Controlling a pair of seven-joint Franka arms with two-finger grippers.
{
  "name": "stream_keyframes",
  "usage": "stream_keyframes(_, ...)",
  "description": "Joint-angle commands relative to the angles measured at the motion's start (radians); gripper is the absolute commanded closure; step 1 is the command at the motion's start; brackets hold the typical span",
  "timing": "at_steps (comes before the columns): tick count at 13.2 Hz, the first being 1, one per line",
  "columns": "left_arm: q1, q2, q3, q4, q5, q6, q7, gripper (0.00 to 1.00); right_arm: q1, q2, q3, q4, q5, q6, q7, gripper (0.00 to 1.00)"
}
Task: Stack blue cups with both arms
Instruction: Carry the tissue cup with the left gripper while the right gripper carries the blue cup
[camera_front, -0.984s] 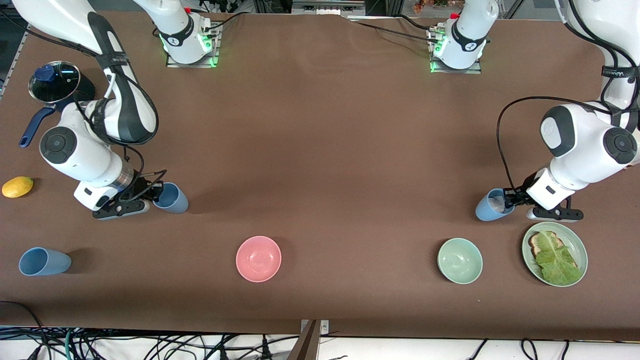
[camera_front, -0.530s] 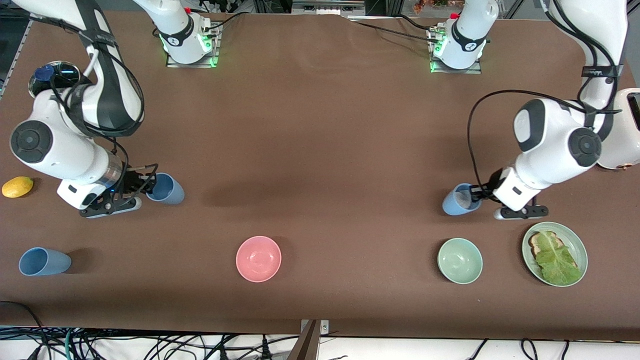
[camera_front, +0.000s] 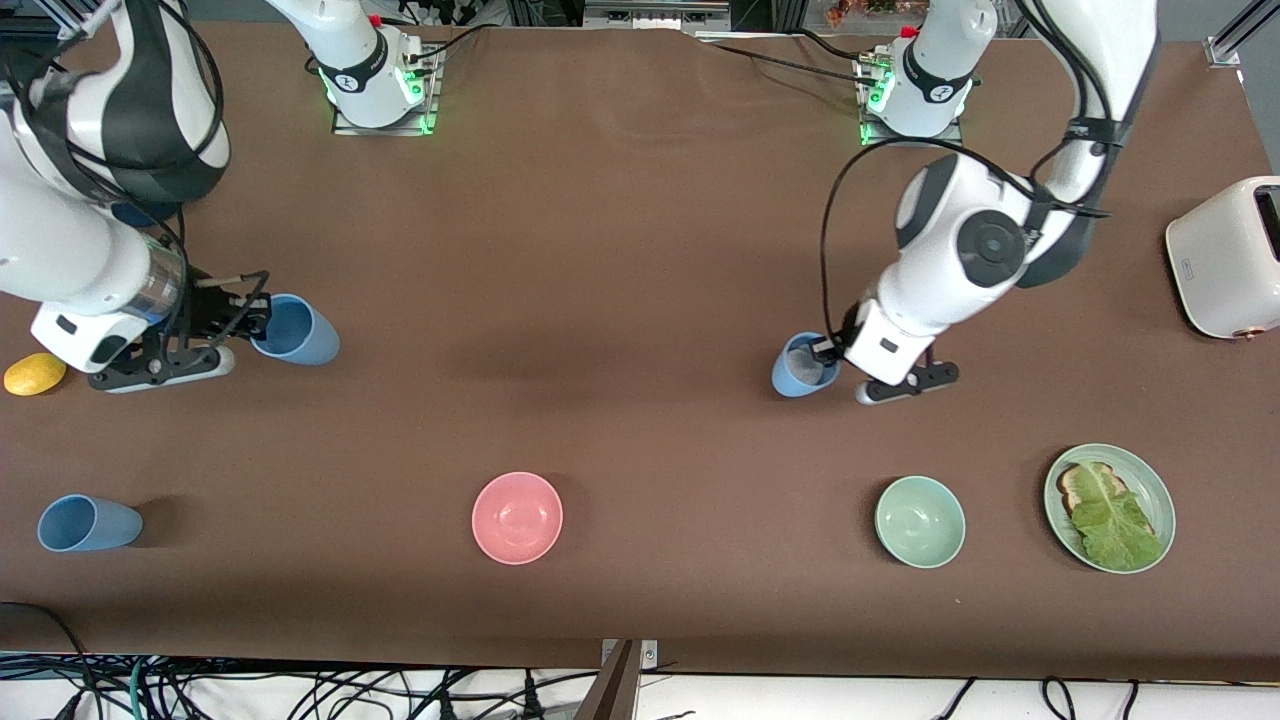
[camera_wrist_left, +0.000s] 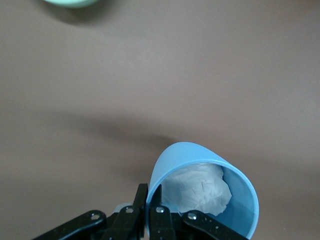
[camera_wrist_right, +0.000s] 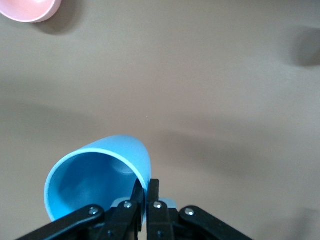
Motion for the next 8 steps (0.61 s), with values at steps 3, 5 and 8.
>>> stream_keyframes(3, -0.149, 0.035, -0.006, 0.009, 0.11, 0.064, -0.312, 1.0, 0.043, -0.009, 0.038, 0.089, 0.014, -0.104, 0.088, 1.0)
stream_keyframes(5, -0.231, 0.077, -0.005, 0.009, 0.168, 0.12, -0.47, 1.0, 0.059, -0.001, 0.072, 0.089, 0.017, -0.094, 0.148, 1.0)
stream_keyframes(8, -0.292, 0.138, -0.003, 0.011, 0.253, 0.193, -0.612, 1.0, 0.138, 0.042, 0.072, 0.089, 0.018, -0.056, 0.22, 1.0)
